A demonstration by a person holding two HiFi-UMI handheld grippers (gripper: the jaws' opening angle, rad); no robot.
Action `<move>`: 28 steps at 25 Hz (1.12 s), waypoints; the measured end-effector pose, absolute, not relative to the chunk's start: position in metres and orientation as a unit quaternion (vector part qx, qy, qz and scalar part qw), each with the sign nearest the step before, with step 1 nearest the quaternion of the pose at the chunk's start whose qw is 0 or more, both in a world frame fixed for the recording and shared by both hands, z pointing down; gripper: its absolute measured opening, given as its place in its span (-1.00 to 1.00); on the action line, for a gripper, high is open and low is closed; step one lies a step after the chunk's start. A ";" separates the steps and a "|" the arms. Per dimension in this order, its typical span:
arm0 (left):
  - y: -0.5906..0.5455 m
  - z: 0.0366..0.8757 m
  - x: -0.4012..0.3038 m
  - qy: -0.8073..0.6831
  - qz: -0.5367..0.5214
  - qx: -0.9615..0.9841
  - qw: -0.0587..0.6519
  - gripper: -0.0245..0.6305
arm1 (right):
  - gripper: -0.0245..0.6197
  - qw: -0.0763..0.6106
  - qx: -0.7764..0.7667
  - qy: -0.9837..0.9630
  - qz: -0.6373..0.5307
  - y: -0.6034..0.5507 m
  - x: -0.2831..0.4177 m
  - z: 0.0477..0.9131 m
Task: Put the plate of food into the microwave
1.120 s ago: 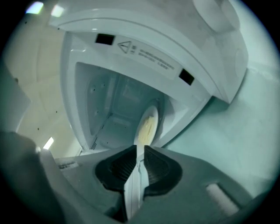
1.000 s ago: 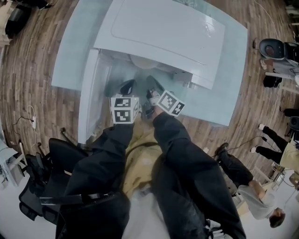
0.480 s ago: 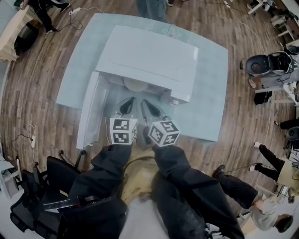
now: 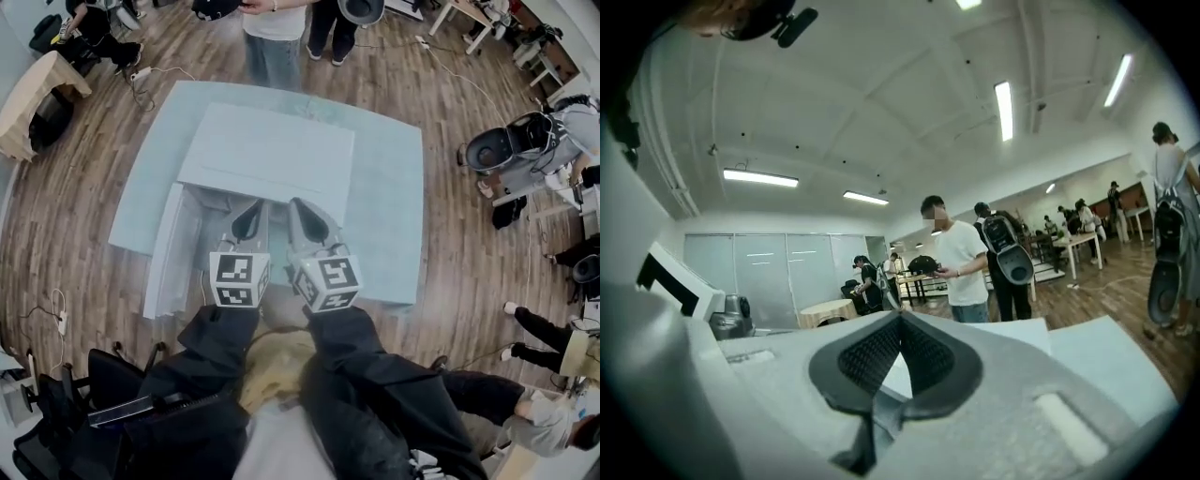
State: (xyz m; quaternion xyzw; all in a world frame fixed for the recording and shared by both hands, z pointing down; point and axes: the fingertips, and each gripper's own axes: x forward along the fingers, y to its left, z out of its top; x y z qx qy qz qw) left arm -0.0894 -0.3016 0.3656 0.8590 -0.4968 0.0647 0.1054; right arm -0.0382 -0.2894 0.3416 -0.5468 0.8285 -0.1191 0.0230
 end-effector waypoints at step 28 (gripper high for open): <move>-0.308 0.281 -0.017 -0.457 0.025 0.889 0.027 -0.93 | -0.94 0.027 -0.593 0.804 0.013 -0.288 0.024 0.254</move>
